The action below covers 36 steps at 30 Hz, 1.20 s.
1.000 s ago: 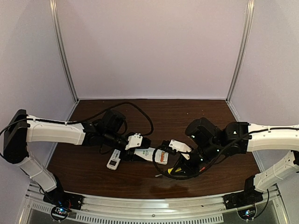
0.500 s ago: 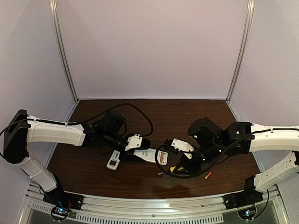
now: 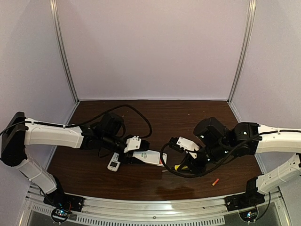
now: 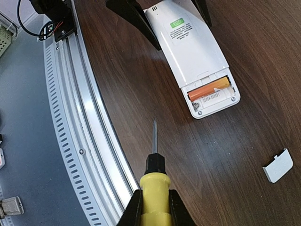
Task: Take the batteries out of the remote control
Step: Remove the battery from the remote control without the battery cover.
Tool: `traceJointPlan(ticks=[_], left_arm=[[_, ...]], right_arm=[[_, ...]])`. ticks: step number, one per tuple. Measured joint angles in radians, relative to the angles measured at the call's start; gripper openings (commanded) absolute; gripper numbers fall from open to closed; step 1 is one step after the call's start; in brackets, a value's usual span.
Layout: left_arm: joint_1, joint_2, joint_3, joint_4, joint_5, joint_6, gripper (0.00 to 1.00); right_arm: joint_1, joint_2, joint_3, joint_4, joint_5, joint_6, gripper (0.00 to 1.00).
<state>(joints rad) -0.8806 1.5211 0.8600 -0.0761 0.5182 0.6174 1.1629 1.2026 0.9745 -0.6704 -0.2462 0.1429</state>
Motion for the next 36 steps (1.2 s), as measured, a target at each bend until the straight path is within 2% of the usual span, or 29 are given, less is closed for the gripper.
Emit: traceJointPlan(ticks=[36], left_arm=[[0.030, -0.142, -0.081, -0.007, -0.053, -0.022, 0.00]], right_arm=[[0.000, -0.075, -0.005, -0.019, 0.100, 0.075, 0.00]])
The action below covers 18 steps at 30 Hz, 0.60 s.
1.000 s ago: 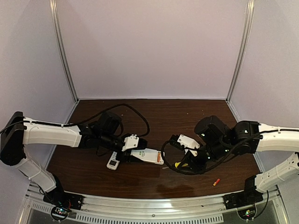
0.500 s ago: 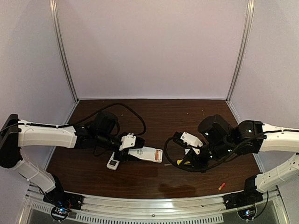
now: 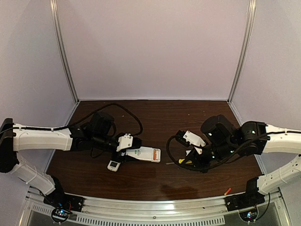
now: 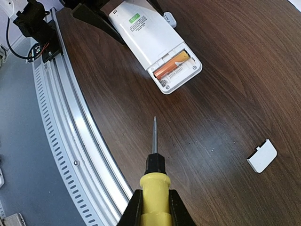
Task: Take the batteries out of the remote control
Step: Remove the battery from the remote control without the battery cover.
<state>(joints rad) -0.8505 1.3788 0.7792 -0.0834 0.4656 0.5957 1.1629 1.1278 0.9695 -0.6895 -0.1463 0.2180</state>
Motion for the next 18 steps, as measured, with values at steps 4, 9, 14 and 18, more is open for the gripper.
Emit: traceJointPlan(ticks=[4, 9, 14, 18], left_arm=[[0.000, -0.011, -0.007, 0.000, -0.003, -0.006, 0.00], [0.000, -0.022, -0.008, 0.002, -0.017, -0.024, 0.00], [0.000, -0.035, -0.008, 0.005, -0.038, -0.039, 0.00], [0.000, -0.051, -0.009, 0.007, -0.046, -0.048, 0.00]], right_arm=[[0.000, -0.001, 0.000, 0.010, 0.016, 0.023, 0.00], [0.000, -0.006, 0.004, 0.033, 0.037, 0.062, 0.00], [0.000, -0.023, 0.011, 0.066, 0.065, 0.113, 0.00], [0.000, -0.037, 0.030, 0.080, 0.098, 0.155, 0.00]])
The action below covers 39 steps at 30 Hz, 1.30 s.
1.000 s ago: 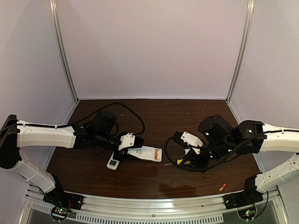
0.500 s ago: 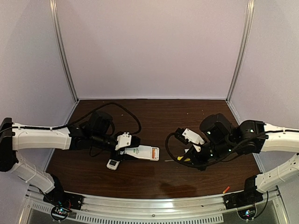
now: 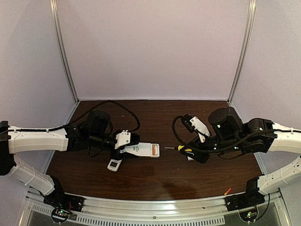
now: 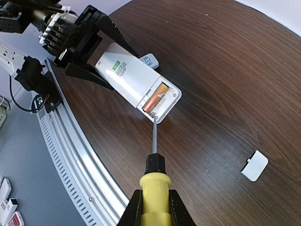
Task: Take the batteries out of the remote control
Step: Remove the battery from the remote control without the battery cover.
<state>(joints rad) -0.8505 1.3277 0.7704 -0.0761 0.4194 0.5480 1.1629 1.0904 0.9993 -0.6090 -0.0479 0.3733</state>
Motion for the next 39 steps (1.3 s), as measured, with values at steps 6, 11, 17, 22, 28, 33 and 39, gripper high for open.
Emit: traceJointPlan(ticks=[6, 11, 17, 22, 28, 33, 39], left_arm=[[0.000, -0.015, 0.000, 0.006, -0.008, -0.025, 0.00], [0.000, -0.016, 0.000, 0.008, -0.013, -0.046, 0.00], [0.000, -0.014, 0.000, 0.023, -0.006, -0.066, 0.00], [0.000, 0.001, 0.004, 0.030, 0.003, -0.085, 0.00], [0.000, 0.011, 0.005, 0.031, 0.012, -0.098, 0.00], [0.000, 0.023, 0.005, 0.039, 0.017, -0.115, 0.00], [0.000, 0.063, 0.014, 0.059, 0.026, -0.165, 0.00]], right_arm=[[0.000, -0.026, 0.018, 0.009, 0.055, 0.069, 0.00], [0.000, -0.031, 0.018, 0.008, 0.097, 0.132, 0.00], [0.000, -0.031, 0.018, 0.008, 0.125, 0.194, 0.00], [0.000, -0.011, 0.020, 0.003, 0.142, 0.240, 0.00], [-0.002, 0.025, 0.036, -0.021, 0.150, 0.273, 0.00], [-0.004, 0.013, 0.039, -0.023, 0.161, 0.301, 0.00], [-0.027, -0.040, 0.039, -0.009, 0.164, 0.338, 0.00]])
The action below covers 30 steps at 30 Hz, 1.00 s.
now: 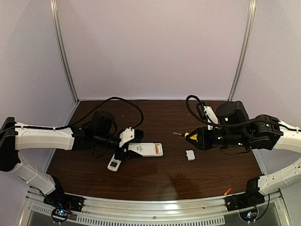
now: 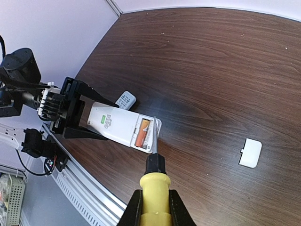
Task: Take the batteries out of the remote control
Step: Remove the battery from the remote control without the battery cover.
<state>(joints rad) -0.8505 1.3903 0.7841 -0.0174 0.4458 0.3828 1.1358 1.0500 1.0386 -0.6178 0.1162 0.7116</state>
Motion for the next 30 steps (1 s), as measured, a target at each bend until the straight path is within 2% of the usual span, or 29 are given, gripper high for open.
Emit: traceJointPlan(ticks=[14, 21, 30], left_arm=[[0.000, 0.042, 0.042, 0.018, 0.004, -0.042, 0.00], [0.000, 0.064, 0.052, 0.050, 0.008, -0.079, 0.00], [-0.009, 0.103, 0.079, 0.077, 0.005, -0.109, 0.00]], right_arm=[[-0.077, -0.003, -0.021, 0.017, -0.040, 0.076, 0.00], [-0.156, -0.036, -0.060, 0.044, -0.111, 0.126, 0.00], [-0.179, -0.048, -0.082, 0.066, -0.169, 0.160, 0.00]])
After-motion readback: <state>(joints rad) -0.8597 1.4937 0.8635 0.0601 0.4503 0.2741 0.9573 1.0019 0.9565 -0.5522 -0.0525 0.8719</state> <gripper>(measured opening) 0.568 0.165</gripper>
